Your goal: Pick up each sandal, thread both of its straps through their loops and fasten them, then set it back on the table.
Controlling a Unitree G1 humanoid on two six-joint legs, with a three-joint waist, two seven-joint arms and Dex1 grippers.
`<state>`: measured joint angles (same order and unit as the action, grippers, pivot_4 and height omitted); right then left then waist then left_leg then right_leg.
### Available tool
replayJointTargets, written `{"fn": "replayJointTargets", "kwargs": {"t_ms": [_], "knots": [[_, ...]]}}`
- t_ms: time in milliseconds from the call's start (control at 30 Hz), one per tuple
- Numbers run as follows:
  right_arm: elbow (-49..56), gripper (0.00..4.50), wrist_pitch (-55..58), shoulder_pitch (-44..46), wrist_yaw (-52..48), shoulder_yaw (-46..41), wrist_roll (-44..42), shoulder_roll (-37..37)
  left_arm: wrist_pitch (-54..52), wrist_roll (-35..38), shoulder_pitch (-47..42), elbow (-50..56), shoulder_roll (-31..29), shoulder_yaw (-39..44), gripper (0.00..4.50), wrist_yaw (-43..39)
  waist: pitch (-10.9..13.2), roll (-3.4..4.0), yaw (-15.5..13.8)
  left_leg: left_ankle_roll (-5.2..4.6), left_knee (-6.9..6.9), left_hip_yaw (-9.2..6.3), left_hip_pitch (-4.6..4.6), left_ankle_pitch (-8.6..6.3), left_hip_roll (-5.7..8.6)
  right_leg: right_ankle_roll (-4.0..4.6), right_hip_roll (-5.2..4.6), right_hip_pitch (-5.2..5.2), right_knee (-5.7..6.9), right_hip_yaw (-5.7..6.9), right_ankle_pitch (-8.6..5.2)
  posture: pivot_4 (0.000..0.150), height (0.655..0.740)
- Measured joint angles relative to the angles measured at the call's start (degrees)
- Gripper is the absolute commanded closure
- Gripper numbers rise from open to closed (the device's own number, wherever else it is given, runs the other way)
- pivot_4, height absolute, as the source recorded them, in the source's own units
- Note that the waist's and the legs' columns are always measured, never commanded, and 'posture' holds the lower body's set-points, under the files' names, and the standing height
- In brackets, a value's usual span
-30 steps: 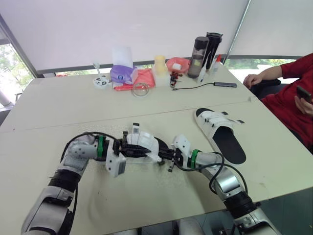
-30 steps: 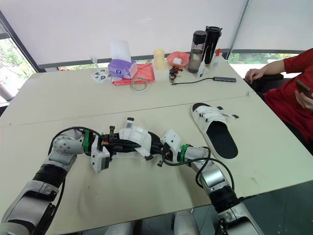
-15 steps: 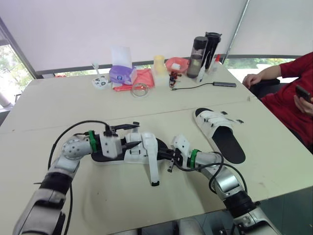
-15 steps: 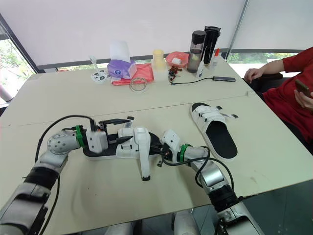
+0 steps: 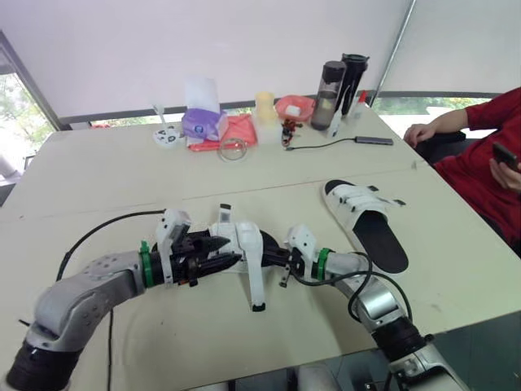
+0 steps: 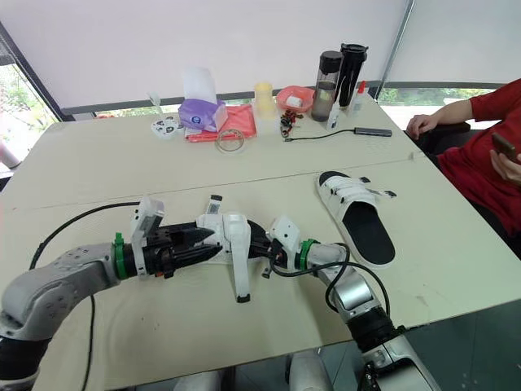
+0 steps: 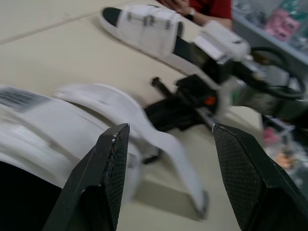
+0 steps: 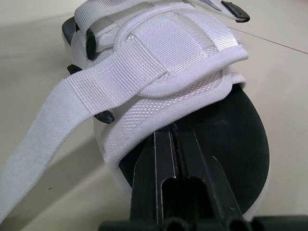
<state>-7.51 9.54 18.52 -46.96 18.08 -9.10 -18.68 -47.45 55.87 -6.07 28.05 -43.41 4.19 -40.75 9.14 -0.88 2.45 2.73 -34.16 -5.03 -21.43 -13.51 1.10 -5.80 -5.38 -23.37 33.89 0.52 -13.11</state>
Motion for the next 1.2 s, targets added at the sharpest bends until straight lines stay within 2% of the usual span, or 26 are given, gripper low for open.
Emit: {"fn": "replayJointTargets", "kwargs": {"t_ms": [100,233,533,733,967,1100,1200], "knots": [[-0.04,4.50,0.00,-0.02,-0.43,-0.02,0.00,-0.28,-2.83,1.69,3.27,2.41,-1.86,0.14,1.68,-0.80,-0.19,0.46,0.20,0.07,-0.01,0.04,-0.21,-0.07,-0.02,0.01,-0.03,0.15,-0.99,0.27,0.00,0.150,0.7400],[-0.03,4.50,0.00,-0.06,-0.90,-0.04,0.00,-0.36,-5.05,1.67,3.18,2.03,-1.80,-0.96,1.68,-0.47,-0.27,0.34,0.34,0.04,0.01,0.16,-0.40,-0.16,-0.08,0.01,-0.21,0.17,-1.42,0.29,0.01,0.150,0.7400],[0.43,4.50,0.00,-0.52,-0.95,-0.03,0.00,-0.32,-8.09,-1.41,-2.02,-2.40,3.20,-7.87,1.68,0.49,-0.45,0.05,-0.16,0.16,0.07,0.21,-0.03,-0.28,-0.06,0.10,-0.22,0.11,-0.84,0.23,0.08,0.150,0.7400],[0.83,4.50,0.00,-0.83,-0.53,0.03,0.00,-0.33,-7.77,-6.40,-5.18,-6.70,5.91,-12.16,1.68,-0.46,-0.46,0.05,-0.10,0.18,0.05,0.23,-0.06,-0.30,0.00,0.10,-0.22,0.12,-0.87,0.29,0.08,0.150,0.7400],[1.79,4.50,0.01,-1.70,0.21,0.02,0.00,-0.38,-7.88,-9.37,-6.06,-9.14,7.86,-13.52,1.68,-1.36,-0.47,0.05,-0.24,0.14,0.06,0.20,-0.05,-0.33,-0.01,0.10,-0.22,0.12,-0.77,0.29,0.08,0.150,0.7400],[2.28,4.50,0.01,-2.15,0.78,0.02,0.00,-0.38,-8.94,-8.87,-5.98,-10.63,12.13,-13.31,1.68,-0.21,-0.48,0.04,-0.35,0.13,0.06,0.20,-0.05,-0.33,-0.01,0.09,-0.22,0.13,-0.75,0.29,0.08,0.150,0.7400],[2.29,4.50,0.01,-2.16,0.96,0.03,0.00,-0.38,-11.94,-5.51,-5.92,-12.30,16.69,-9.80,1.68,2.72,-0.48,0.02,-0.40,0.01,0.06,0.19,-0.04,-0.26,0.00,0.09,-0.21,0.15,-0.72,0.29,0.08,0.150,0.7400]]}}
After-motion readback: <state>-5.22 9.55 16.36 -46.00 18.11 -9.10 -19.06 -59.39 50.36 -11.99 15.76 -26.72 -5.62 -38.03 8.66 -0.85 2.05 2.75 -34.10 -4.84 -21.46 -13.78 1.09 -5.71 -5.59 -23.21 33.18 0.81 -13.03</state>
